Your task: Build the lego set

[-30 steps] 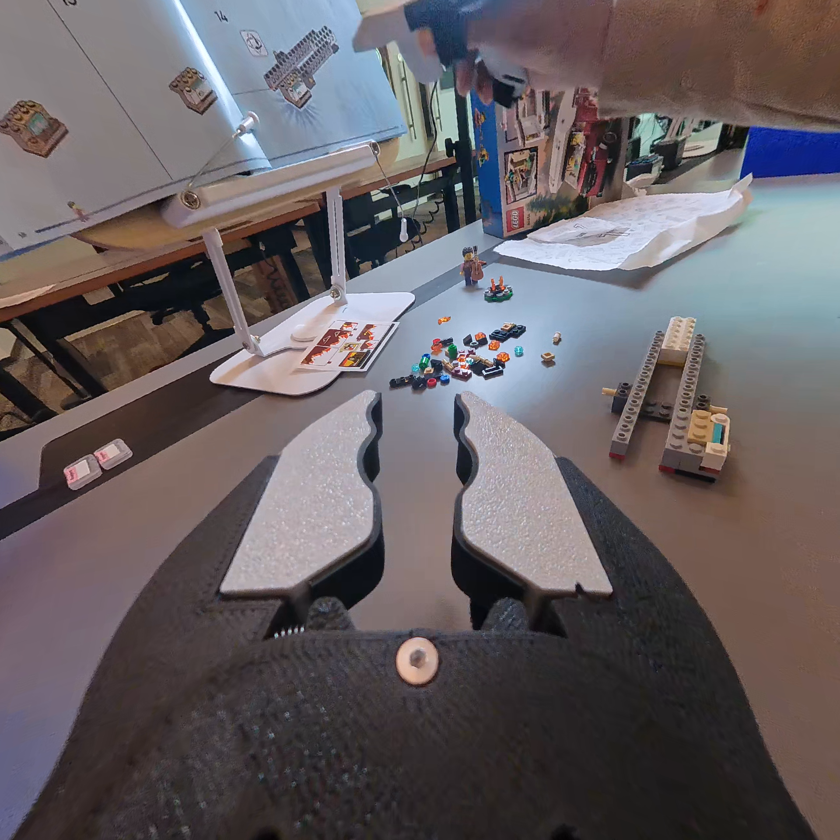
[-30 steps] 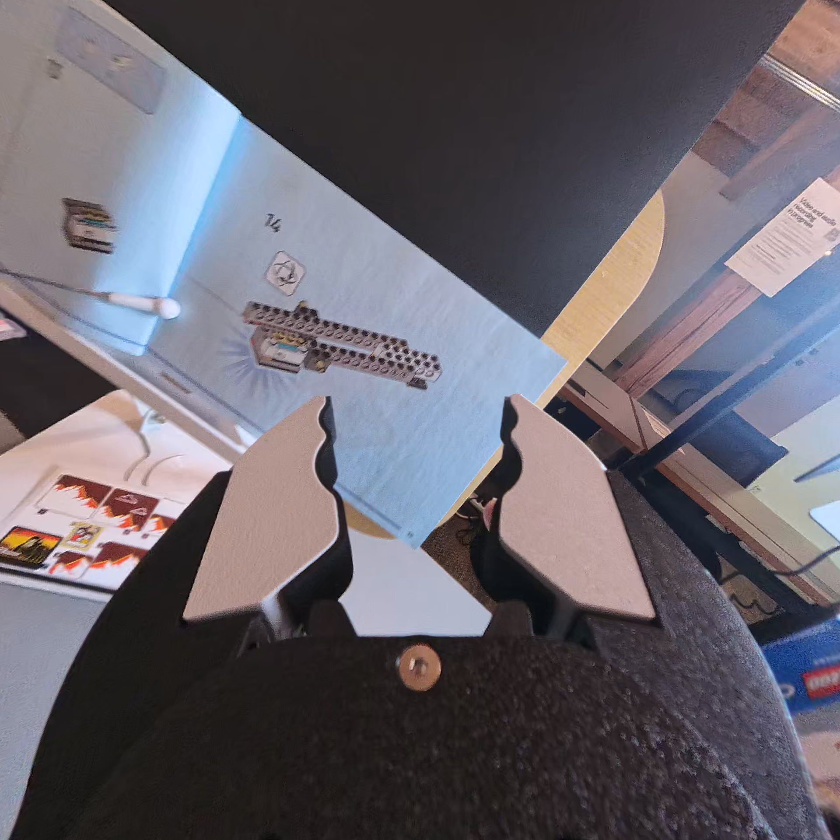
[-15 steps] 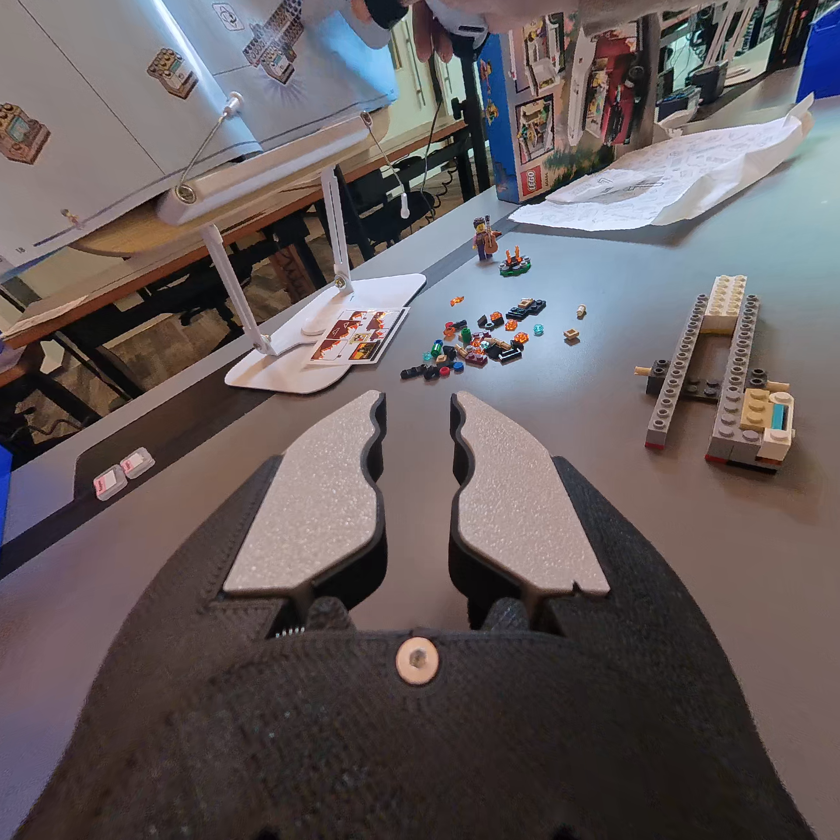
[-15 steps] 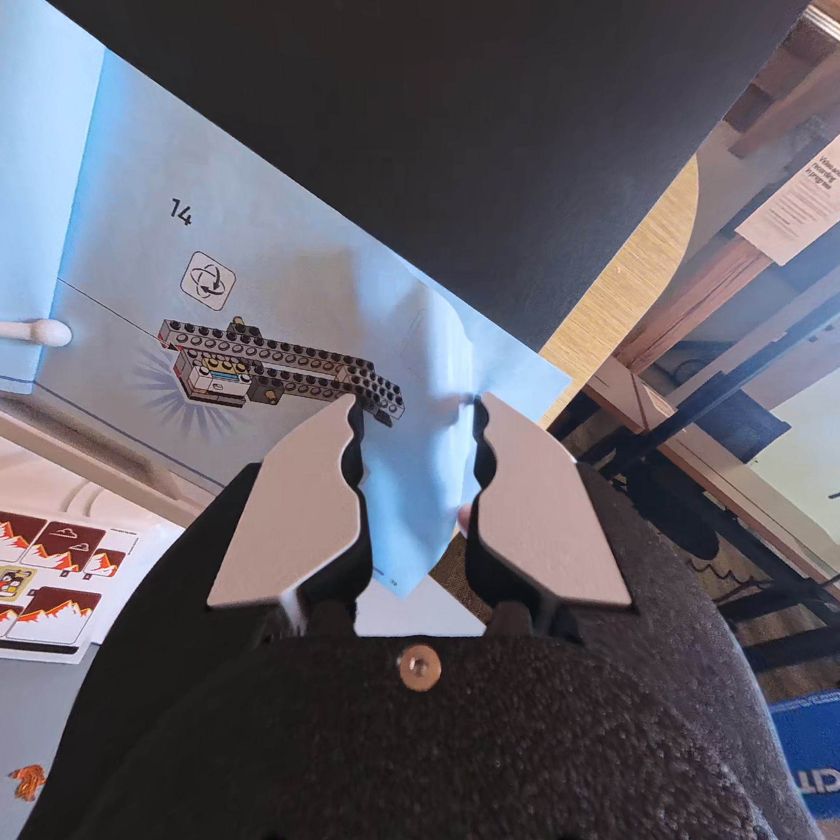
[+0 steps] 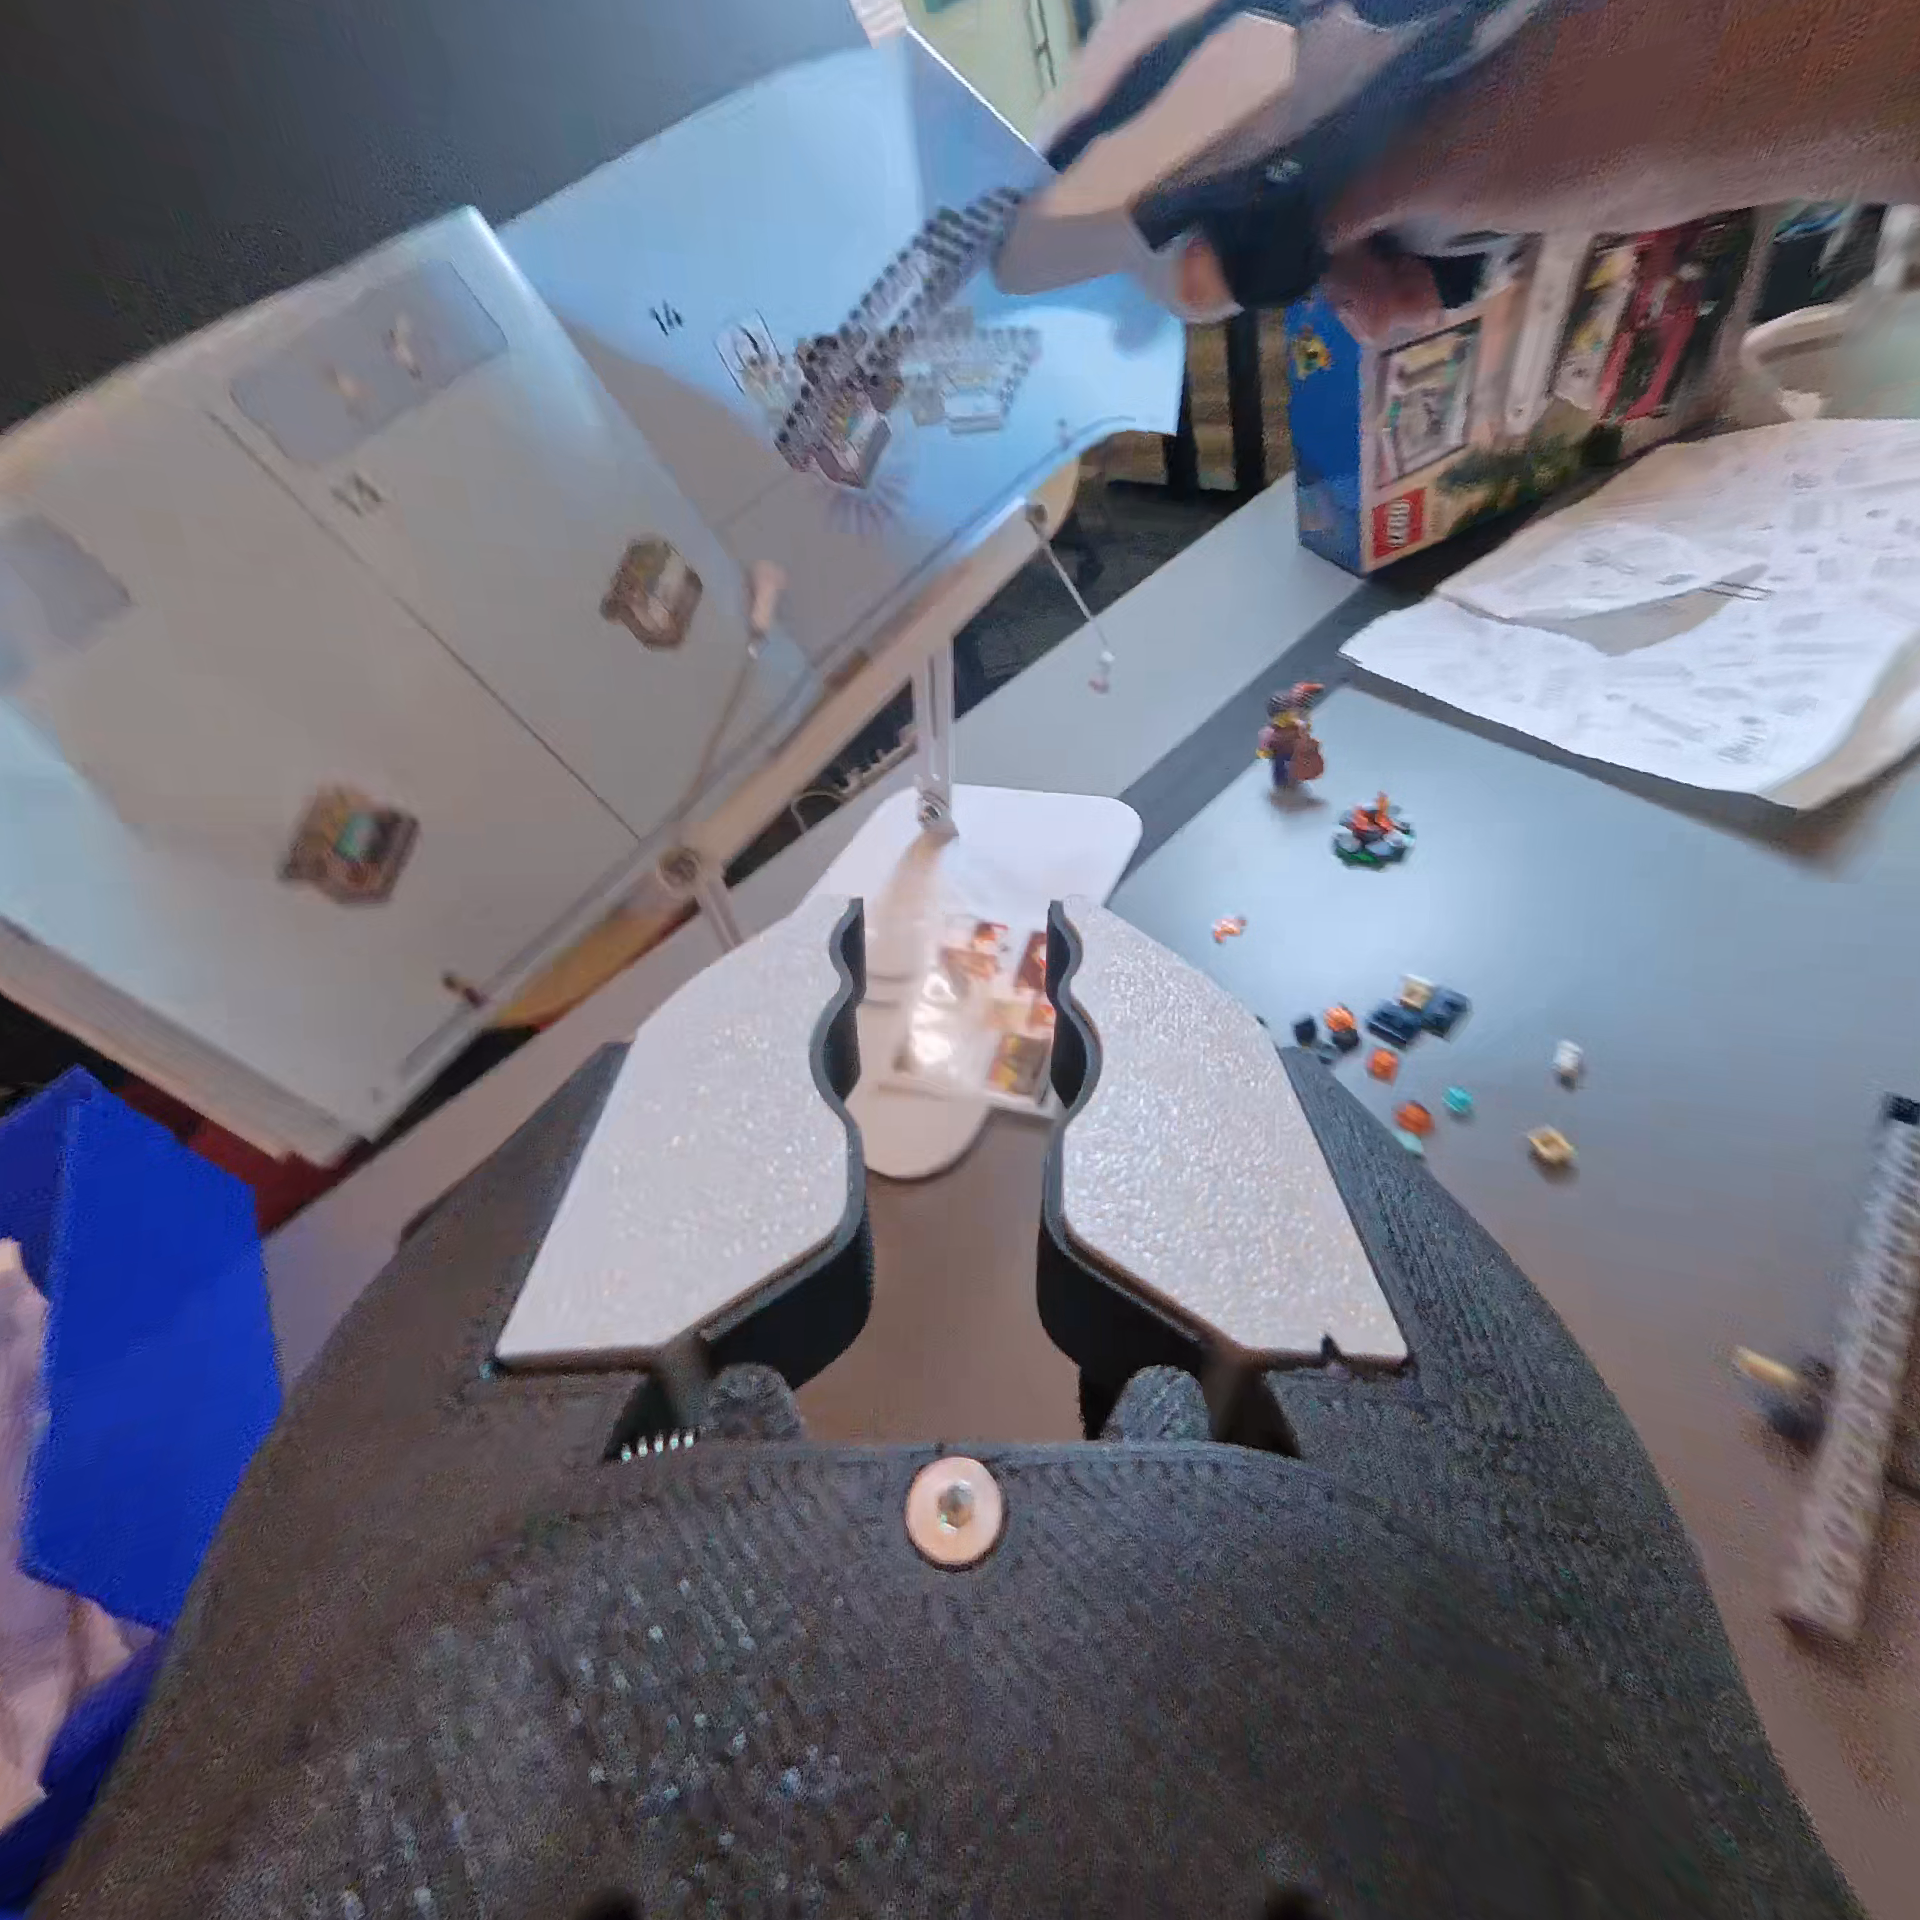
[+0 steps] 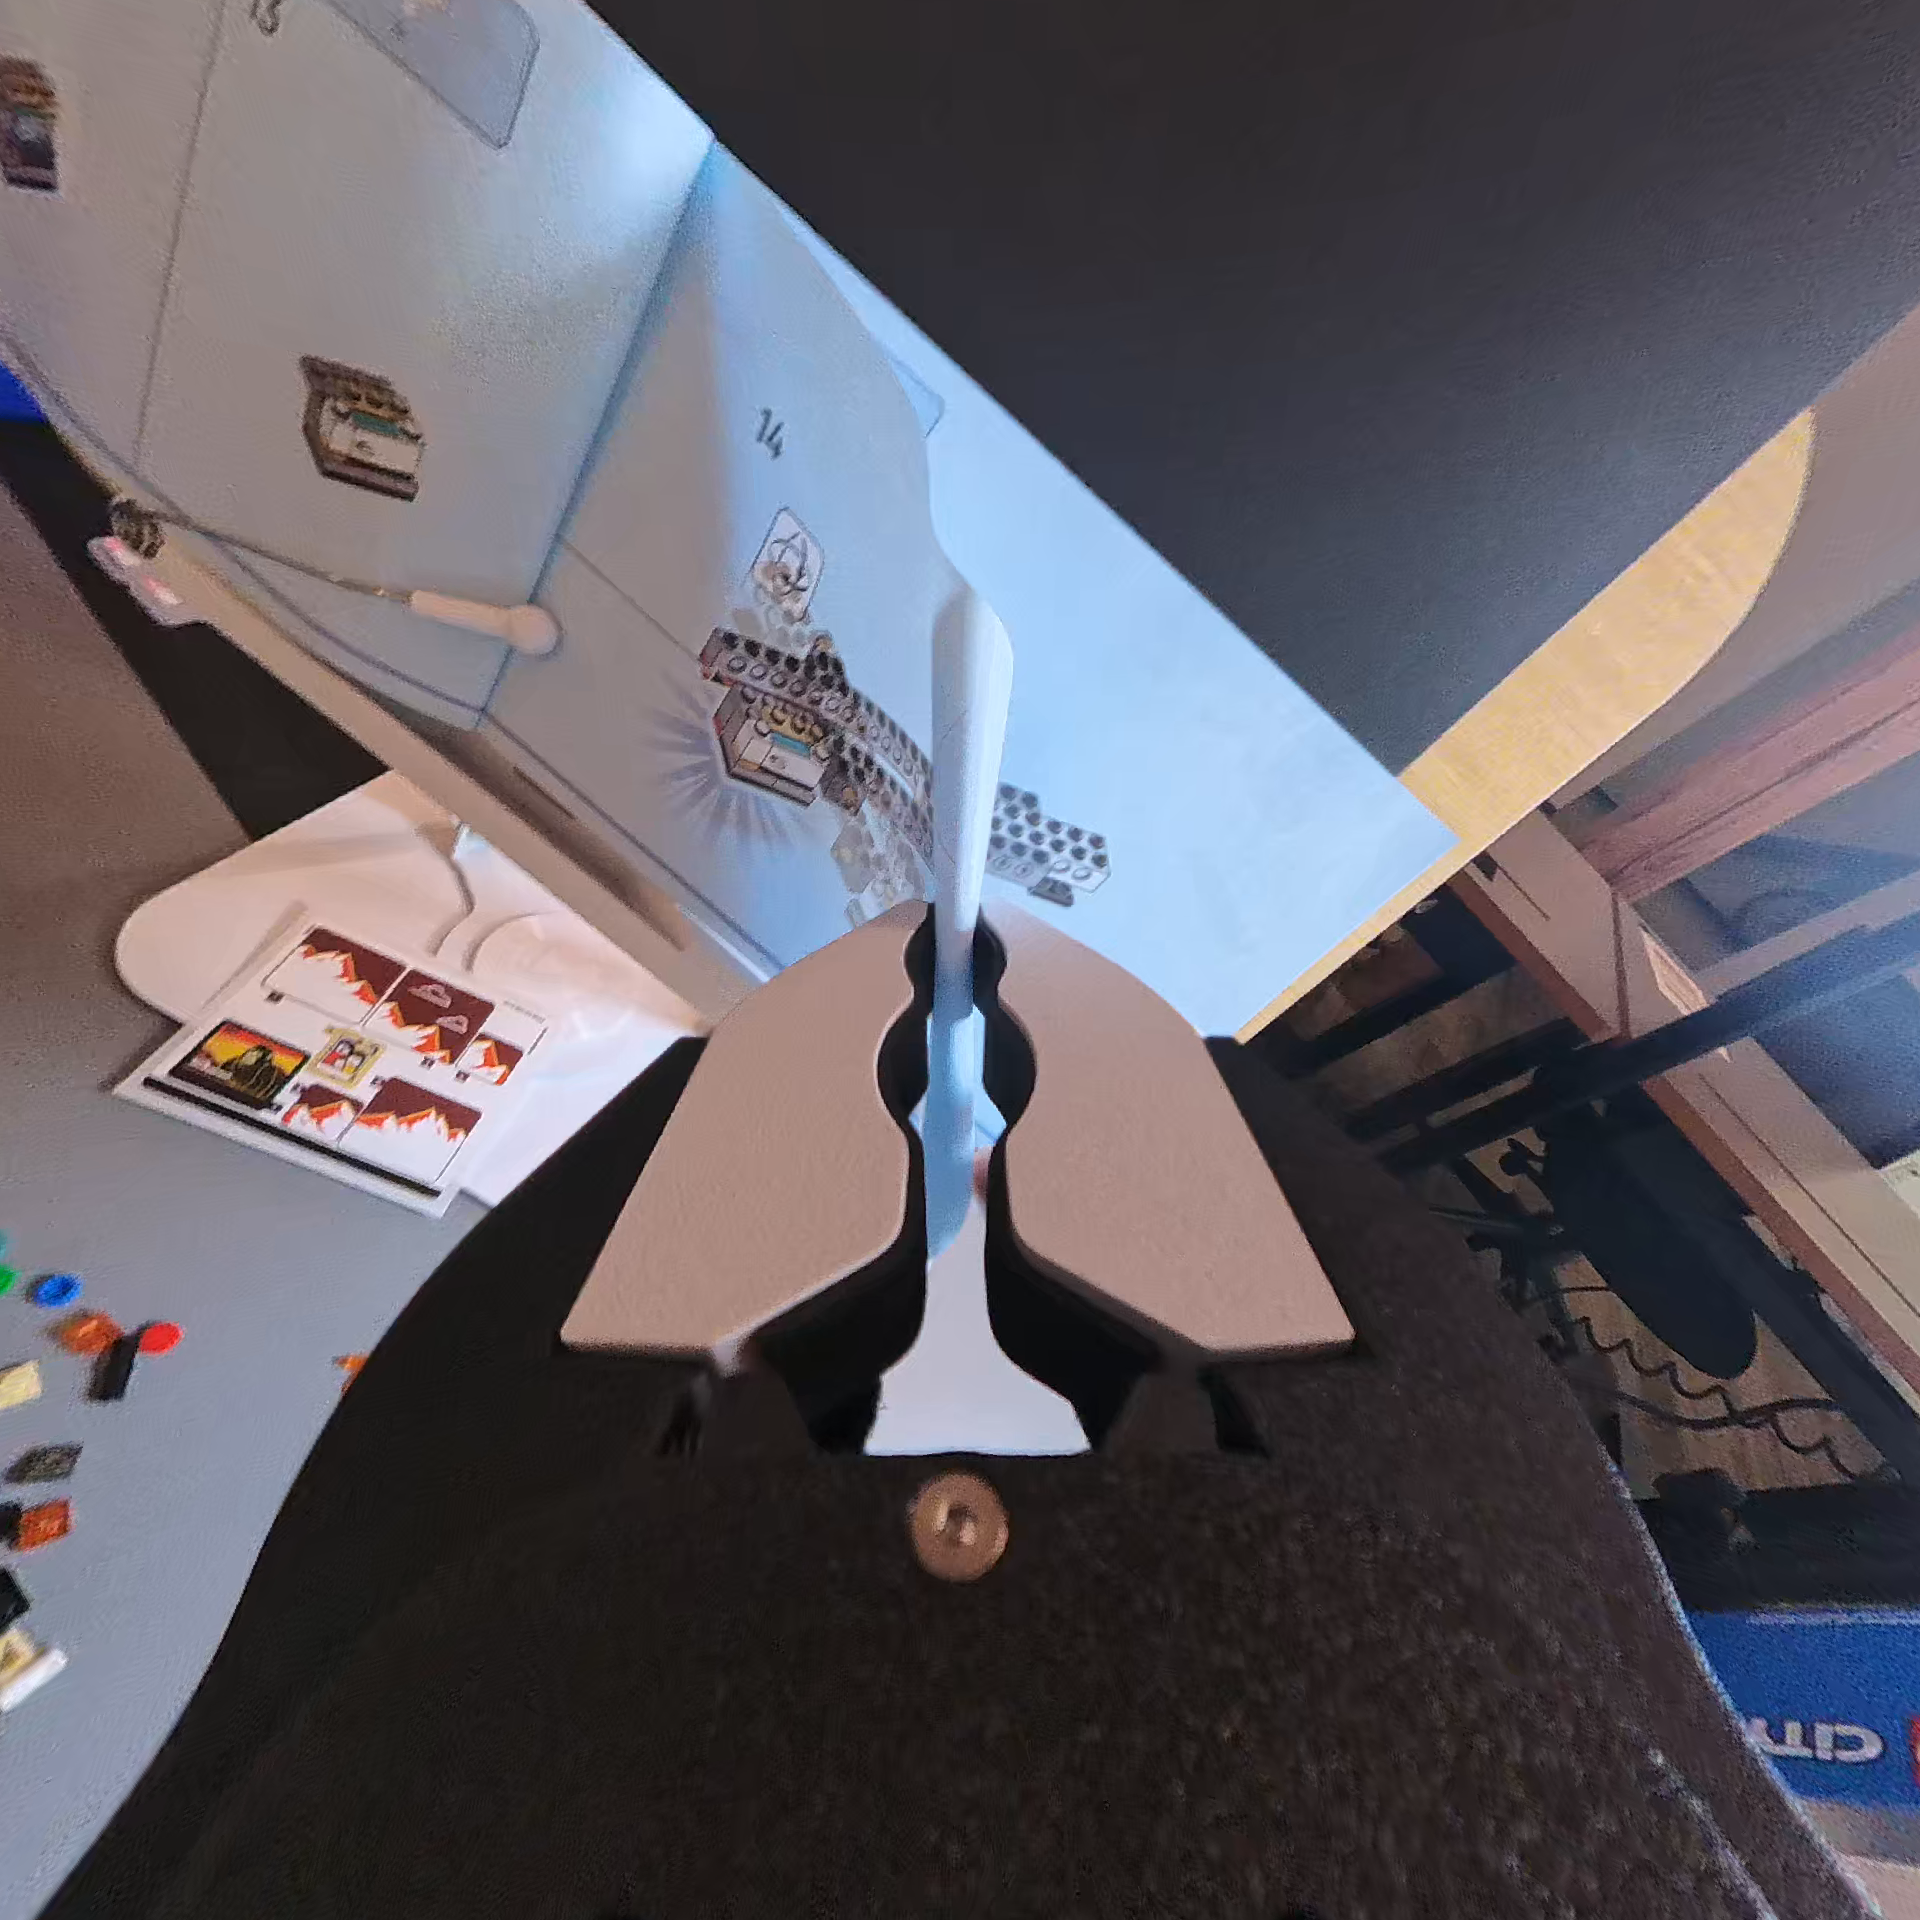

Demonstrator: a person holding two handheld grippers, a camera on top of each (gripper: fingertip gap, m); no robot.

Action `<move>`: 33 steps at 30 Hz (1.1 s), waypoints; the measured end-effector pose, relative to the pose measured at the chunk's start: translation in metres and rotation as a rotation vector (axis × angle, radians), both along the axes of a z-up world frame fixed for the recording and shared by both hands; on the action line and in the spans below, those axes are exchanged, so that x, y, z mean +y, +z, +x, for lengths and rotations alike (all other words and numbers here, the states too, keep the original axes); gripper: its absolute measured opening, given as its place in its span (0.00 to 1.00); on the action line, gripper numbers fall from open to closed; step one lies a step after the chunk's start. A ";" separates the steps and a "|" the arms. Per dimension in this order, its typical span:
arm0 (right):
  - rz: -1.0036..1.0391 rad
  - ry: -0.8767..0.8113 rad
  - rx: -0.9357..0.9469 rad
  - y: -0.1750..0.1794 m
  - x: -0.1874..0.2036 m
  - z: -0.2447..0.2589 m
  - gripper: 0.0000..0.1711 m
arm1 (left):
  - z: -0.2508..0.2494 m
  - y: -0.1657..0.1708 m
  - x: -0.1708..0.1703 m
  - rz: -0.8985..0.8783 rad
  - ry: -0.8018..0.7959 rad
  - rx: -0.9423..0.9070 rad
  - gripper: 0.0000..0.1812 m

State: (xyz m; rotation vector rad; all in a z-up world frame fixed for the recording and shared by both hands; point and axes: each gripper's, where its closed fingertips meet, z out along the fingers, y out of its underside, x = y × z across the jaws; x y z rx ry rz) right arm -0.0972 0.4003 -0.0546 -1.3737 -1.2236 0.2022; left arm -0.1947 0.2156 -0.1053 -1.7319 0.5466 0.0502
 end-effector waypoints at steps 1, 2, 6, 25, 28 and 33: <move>-0.016 0.015 -0.032 -0.005 -0.003 0.001 0.02 | -0.002 0.011 0.018 0.011 0.025 0.047 0.18; -0.028 0.024 -0.057 -0.009 -0.006 0.003 0.02 | -0.007 0.017 0.037 0.010 0.059 0.122 0.17; -0.050 0.084 -0.091 -0.012 -0.017 0.009 0.00 | -0.009 0.002 0.091 -0.147 0.092 0.301 0.19; -0.246 0.473 -0.133 0.005 -0.127 -0.017 0.03 | -0.060 0.021 0.094 0.167 0.228 -0.179 0.00; -0.238 0.570 -0.210 -0.004 -0.162 -0.050 0.06 | -0.072 0.009 0.089 0.126 0.228 -0.348 0.00; -0.256 0.710 -0.308 -0.017 -0.205 -0.073 0.12 | -0.063 0.005 0.078 0.171 0.176 -0.227 0.03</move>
